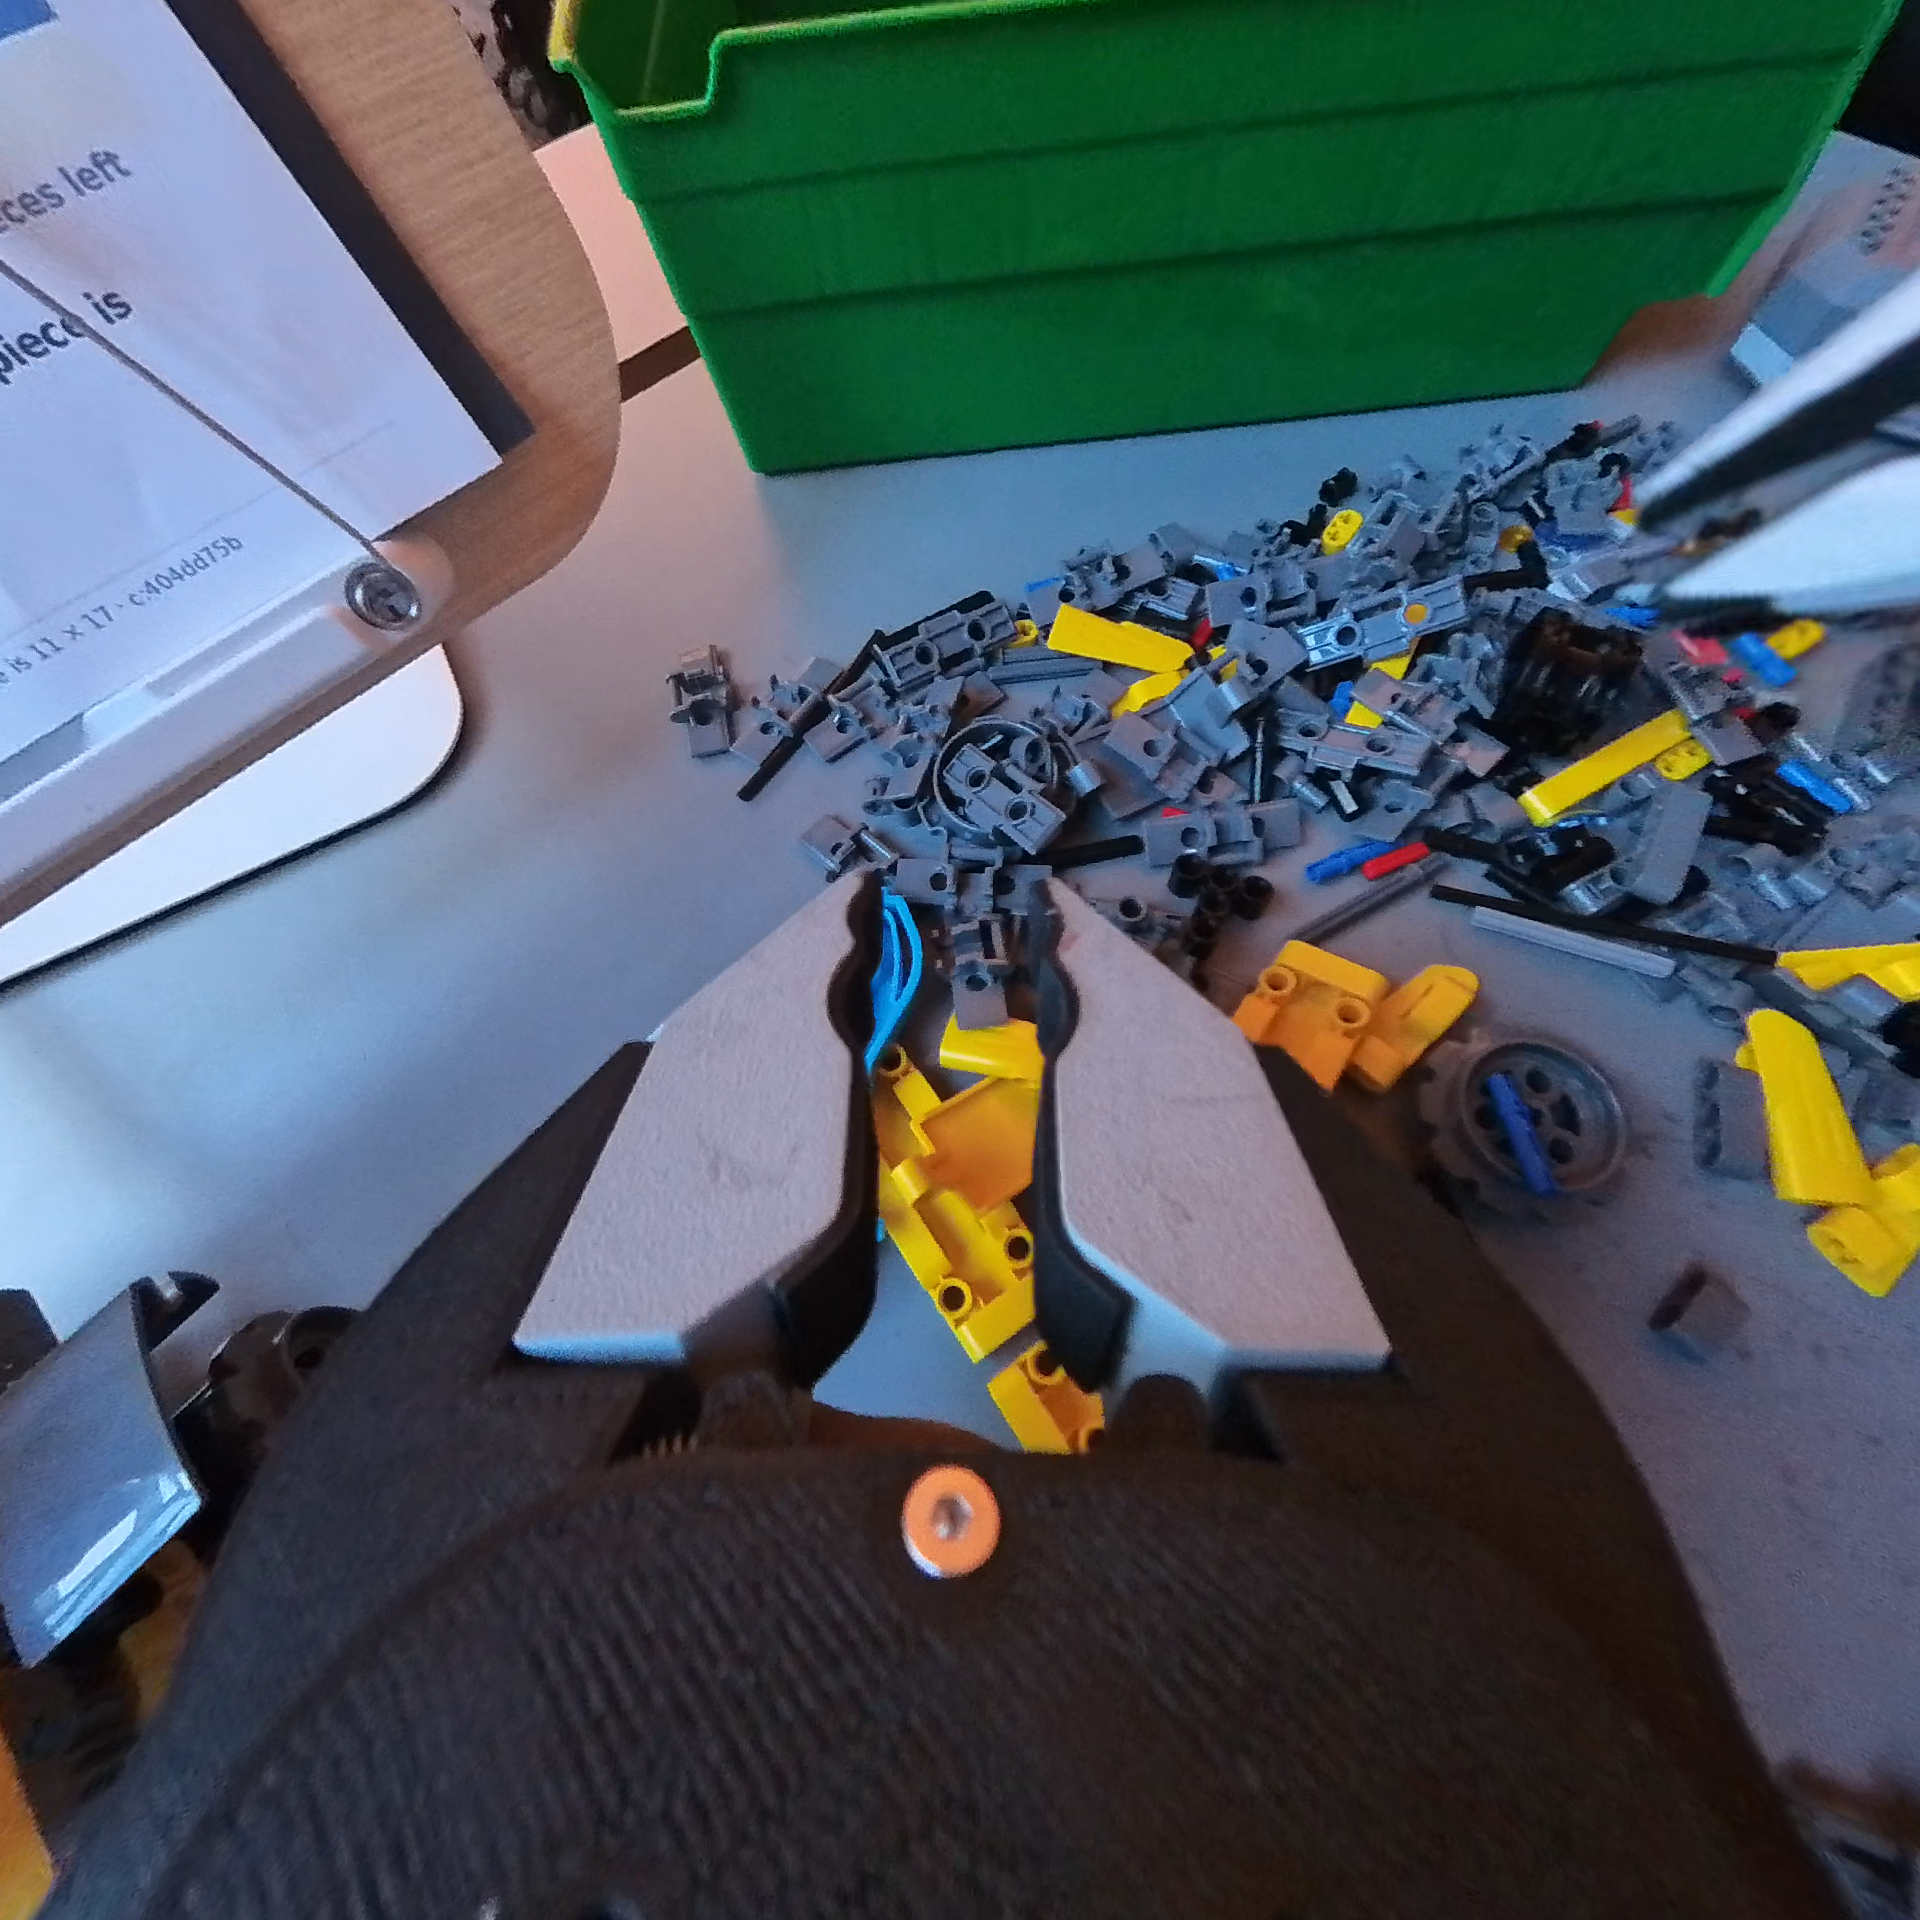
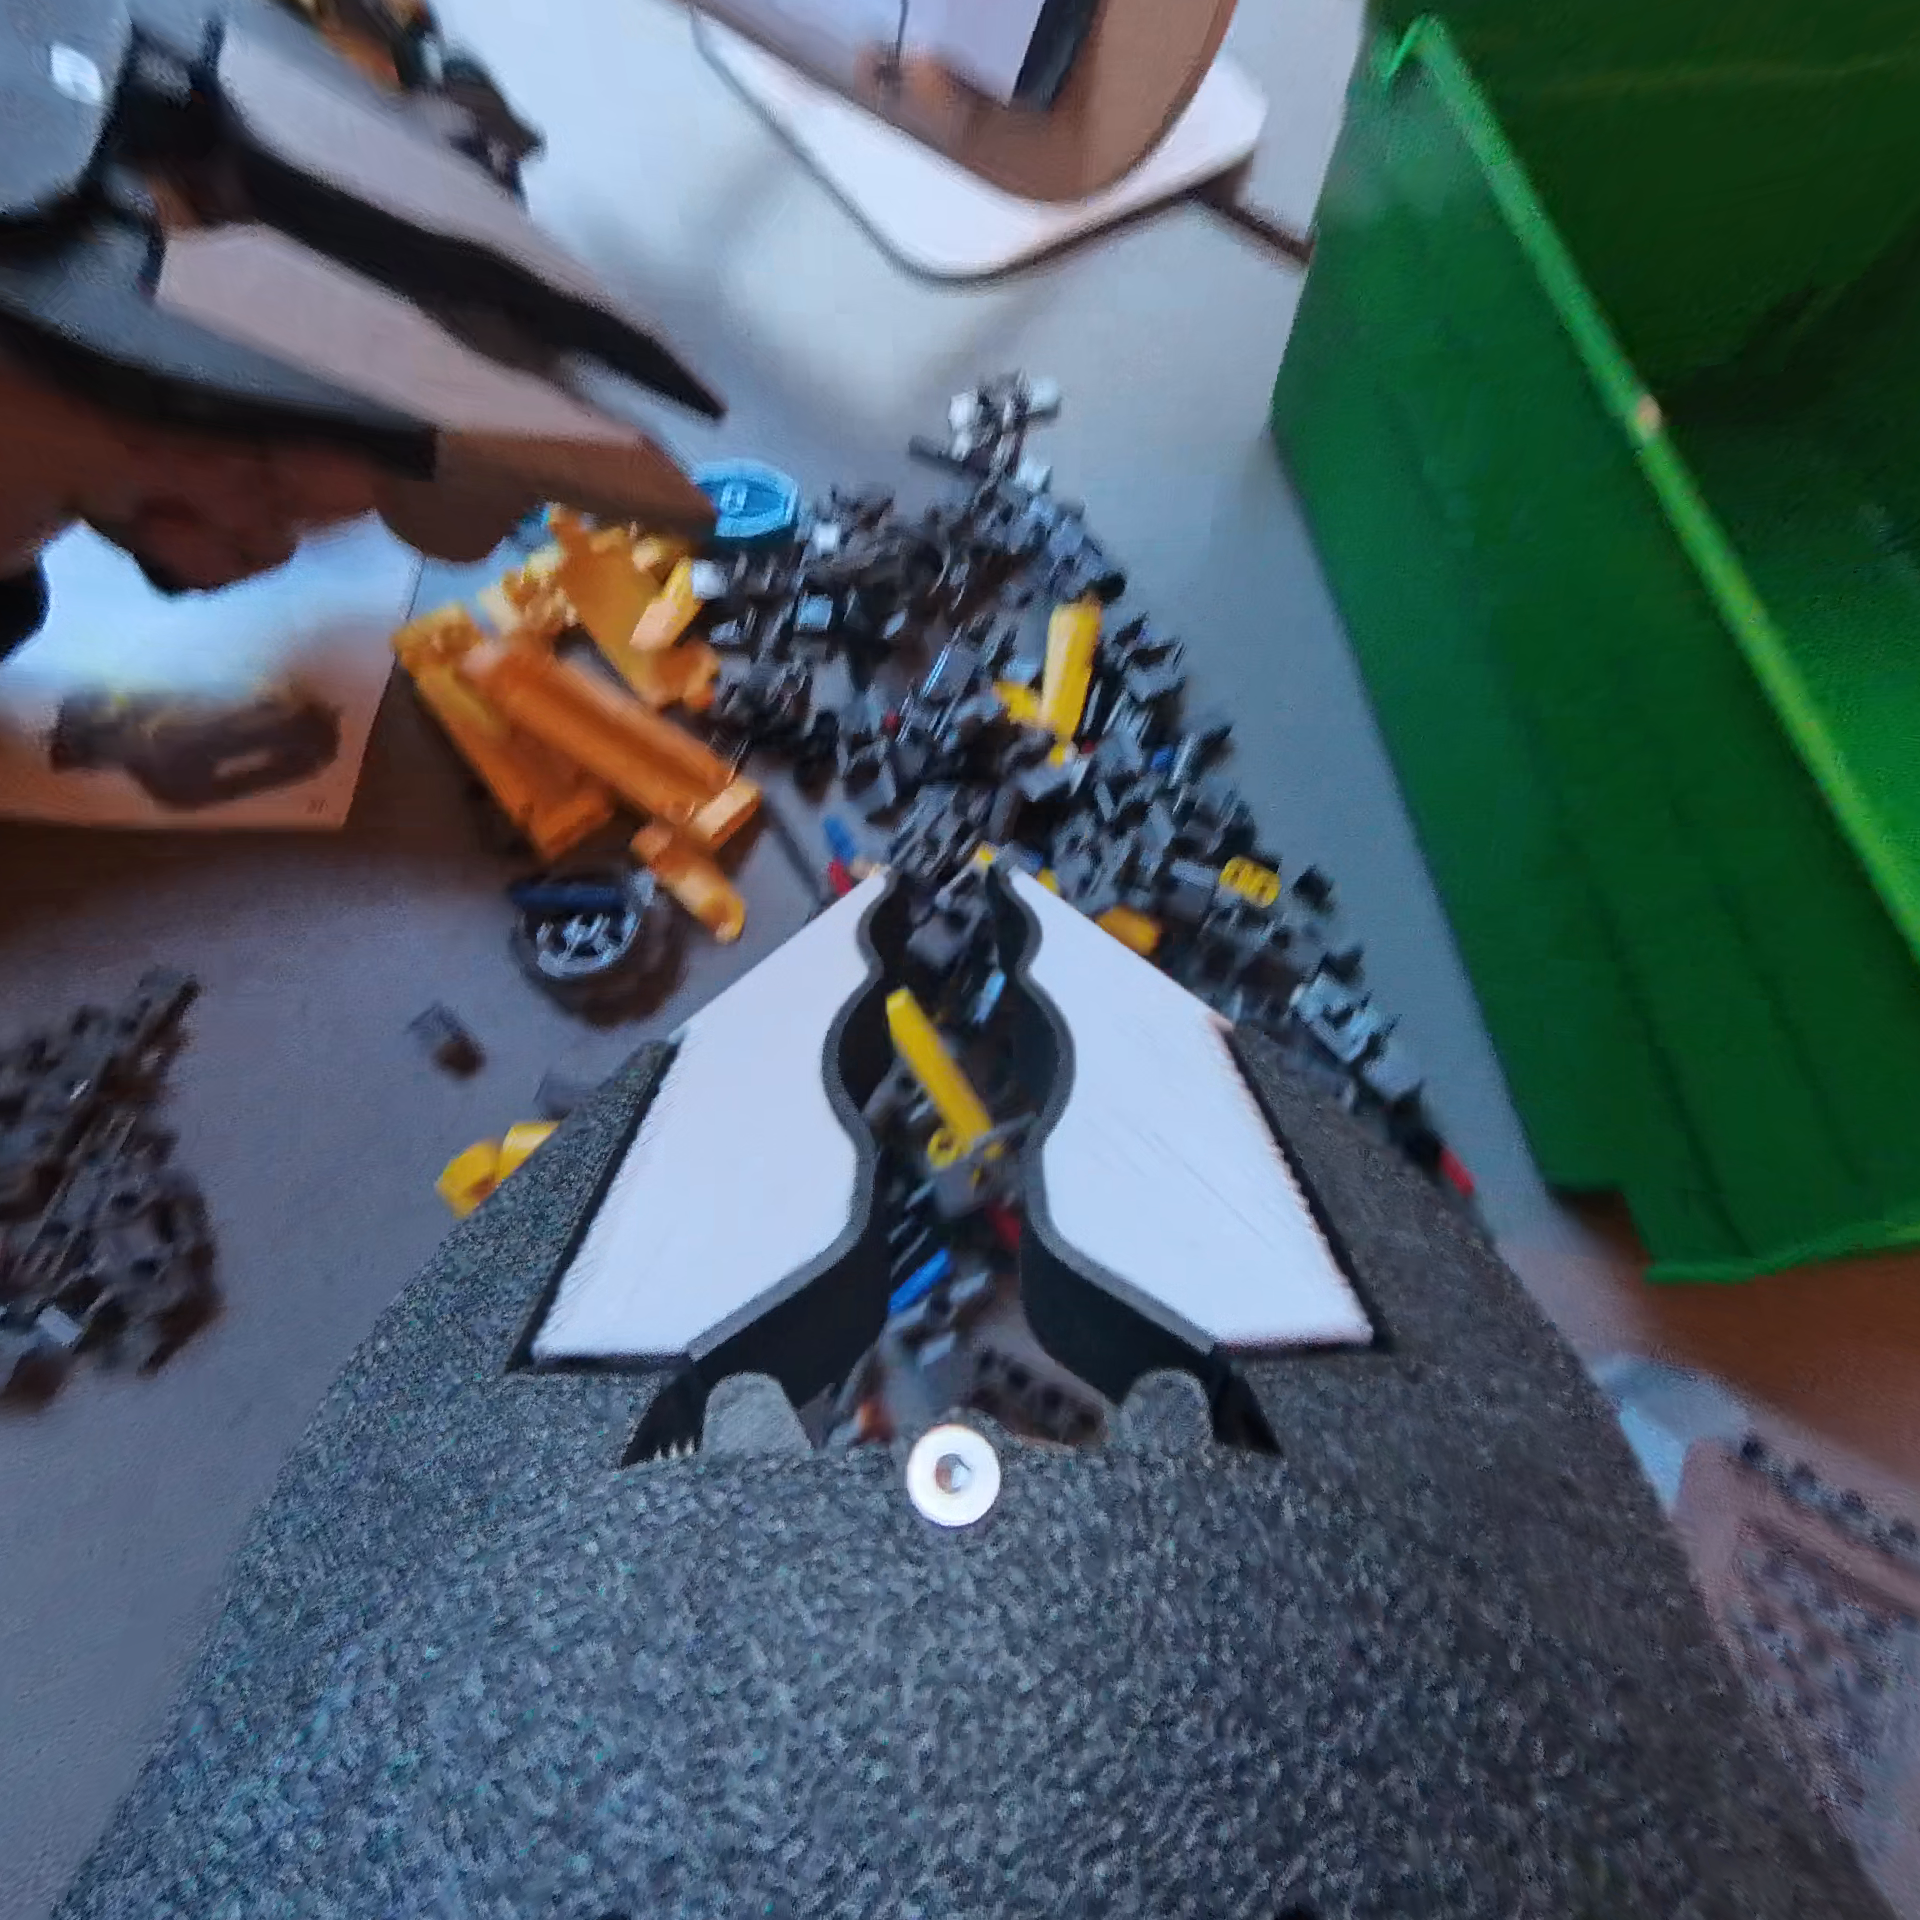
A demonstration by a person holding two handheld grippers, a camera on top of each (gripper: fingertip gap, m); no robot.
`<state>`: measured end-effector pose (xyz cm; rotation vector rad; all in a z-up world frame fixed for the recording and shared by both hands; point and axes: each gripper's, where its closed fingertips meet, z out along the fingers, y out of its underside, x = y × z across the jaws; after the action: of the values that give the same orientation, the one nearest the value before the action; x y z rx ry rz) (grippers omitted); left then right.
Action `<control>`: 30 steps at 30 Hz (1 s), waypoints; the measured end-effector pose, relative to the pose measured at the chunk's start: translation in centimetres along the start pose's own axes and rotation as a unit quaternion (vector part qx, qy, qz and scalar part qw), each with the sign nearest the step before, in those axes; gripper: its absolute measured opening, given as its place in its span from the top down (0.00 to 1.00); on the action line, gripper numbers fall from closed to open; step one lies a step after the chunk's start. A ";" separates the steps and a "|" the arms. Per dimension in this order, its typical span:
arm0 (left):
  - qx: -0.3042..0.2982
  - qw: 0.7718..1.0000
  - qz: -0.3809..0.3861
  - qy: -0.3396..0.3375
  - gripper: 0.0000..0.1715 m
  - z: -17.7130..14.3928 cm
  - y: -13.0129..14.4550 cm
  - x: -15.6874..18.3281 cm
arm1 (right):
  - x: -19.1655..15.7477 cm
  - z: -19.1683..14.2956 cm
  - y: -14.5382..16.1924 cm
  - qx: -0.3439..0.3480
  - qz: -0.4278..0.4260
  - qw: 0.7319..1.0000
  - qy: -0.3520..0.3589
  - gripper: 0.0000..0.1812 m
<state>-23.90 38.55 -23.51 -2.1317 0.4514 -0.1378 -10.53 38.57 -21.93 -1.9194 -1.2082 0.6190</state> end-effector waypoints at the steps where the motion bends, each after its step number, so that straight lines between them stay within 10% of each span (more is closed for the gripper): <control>1: 0.000 1.000 -0.002 0.002 0.86 0.0 -0.1 0.1 | 0.5 0.4 -0.8 0.027 -0.006 1.000 -0.003 0.91; 8: 0.002 1.000 0.001 -0.014 0.86 0.3 -0.1 0.2 | 0.8 1.1 -2.0 0.112 -0.050 0.992 -0.013 0.91; 30: -0.011 0.998 0.060 -0.004 0.87 1.5 0.4 2.6 | -4.2 -0.9 6.0 -0.090 -0.156 0.971 -0.159 0.94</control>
<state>-21.20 38.49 -24.88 -2.1189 0.5777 -0.0566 -8.53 32.91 -26.28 -1.7626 -1.7810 0.6822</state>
